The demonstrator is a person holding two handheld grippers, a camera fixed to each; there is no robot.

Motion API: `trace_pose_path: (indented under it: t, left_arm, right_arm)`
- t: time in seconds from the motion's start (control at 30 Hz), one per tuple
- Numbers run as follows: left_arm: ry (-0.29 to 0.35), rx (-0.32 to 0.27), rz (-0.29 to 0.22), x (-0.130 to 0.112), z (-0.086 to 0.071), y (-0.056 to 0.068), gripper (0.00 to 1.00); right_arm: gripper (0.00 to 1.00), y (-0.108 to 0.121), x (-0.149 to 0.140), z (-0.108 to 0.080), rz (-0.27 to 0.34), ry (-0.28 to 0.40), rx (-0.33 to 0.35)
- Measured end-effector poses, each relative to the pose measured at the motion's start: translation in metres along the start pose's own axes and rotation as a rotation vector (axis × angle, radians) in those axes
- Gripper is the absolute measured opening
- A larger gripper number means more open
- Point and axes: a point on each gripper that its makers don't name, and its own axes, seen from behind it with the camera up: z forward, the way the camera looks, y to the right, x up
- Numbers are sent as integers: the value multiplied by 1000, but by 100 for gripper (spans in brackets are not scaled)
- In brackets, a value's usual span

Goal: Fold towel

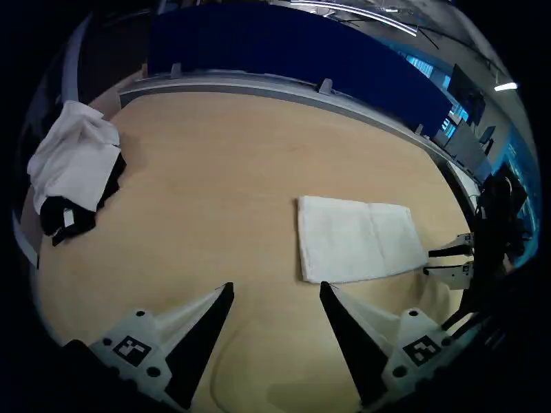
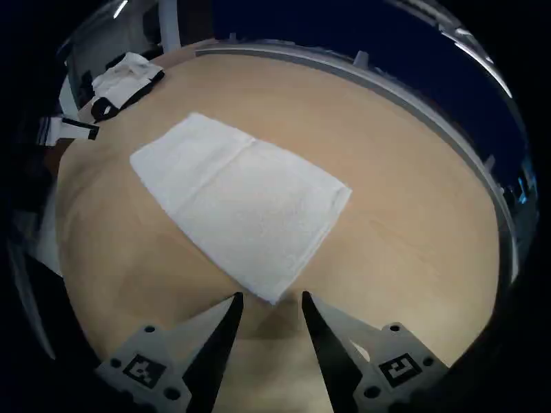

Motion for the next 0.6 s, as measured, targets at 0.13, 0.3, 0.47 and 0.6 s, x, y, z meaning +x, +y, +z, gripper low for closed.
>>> trace_pose_path:
  t: [0.13, 0.3, 0.47, 0.6]
  left_arm:
    - [-1, 7, -5, -4, -3, -3, 93]
    - [-1, 8, -16, -8, -6, -6, 93]
    - [0, 9, -19, -10, -8, -7, 93]
    - [-2, 12, -18, -12, -8, -9, 93]
  right_arm:
    - [61, -2, 0, 3, -10, -8, 3]
    - [42, -4, 2, 6, -6, -11, 14]
    - [19, -7, 0, 10, -1, -26, 34]
    - [4, -4, 3, 10, 4, -14, 25]
